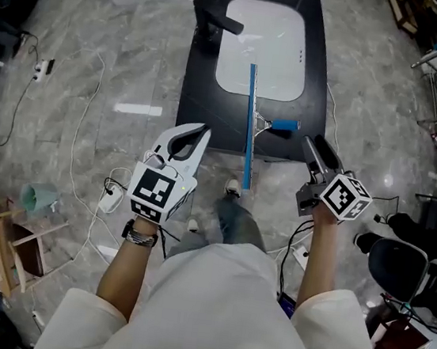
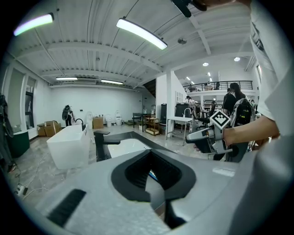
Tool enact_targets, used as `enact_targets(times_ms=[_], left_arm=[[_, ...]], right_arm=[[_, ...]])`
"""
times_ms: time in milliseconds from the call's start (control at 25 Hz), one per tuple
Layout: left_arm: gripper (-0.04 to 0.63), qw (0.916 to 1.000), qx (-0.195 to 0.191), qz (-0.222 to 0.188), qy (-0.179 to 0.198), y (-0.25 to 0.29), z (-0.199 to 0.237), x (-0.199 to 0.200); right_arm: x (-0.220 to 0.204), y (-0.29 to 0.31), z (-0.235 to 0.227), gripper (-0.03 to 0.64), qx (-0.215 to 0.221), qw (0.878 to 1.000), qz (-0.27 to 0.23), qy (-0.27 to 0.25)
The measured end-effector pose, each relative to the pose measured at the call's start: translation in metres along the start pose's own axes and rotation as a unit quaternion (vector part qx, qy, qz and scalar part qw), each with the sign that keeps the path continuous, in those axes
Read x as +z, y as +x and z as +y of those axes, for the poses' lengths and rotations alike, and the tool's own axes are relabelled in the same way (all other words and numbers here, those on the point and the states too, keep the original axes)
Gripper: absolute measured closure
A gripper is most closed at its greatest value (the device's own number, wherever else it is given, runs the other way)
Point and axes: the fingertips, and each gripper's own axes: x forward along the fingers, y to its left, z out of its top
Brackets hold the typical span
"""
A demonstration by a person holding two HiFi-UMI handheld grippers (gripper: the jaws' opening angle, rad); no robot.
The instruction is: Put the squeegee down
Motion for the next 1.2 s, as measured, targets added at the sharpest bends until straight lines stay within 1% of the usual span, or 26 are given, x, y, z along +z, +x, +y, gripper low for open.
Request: enact_targets(times_ms=[120, 320, 600, 800, 960, 1080, 1200], left_arm=[[0.597, 0.9999, 0.0, -0.011, 0.009, -0.018, -0.004, 0.006], [0.597, 0.9994, 0.0, -0.03, 0.018, -0.047, -0.011, 0.016], [0.597, 0.9981, -0.005, -0.053, 0.032, -0.079, -0.021, 0.027], [0.597, 0.9965, -0.014, -0.071, 0.041, -0.1, -0.032, 0.034], [0.597, 0.9951, -0.023, -0.083, 0.049, -0.122, -0.043, 0.038], [0.597, 0.9934, -0.031, -0.094, 0.057, -0.138, -0.05, 0.044], [0.597, 0.9916, -0.035, -0.105, 0.067, -0.153, -0.054, 0.05]], right_arm=[[0.005, -0.016, 0.033, 0.39, 0.024, 0.999, -0.012, -0.018], [0.005, -0.043, 0.079, 0.428, 0.036, 0.997, -0.018, -0.066], [0.006, -0.083, 0.118, 0.476, 0.009, 0.991, -0.035, -0.126], [0.01, -0.115, 0.145, 0.511, -0.025, 0.981, -0.057, -0.182], [0.01, -0.14, 0.175, 0.548, -0.032, 0.976, -0.084, -0.199], [0.01, -0.159, 0.197, 0.571, -0.043, 0.969, -0.101, -0.221], [0.008, -0.176, 0.218, 0.592, -0.047, 0.964, -0.118, -0.233]])
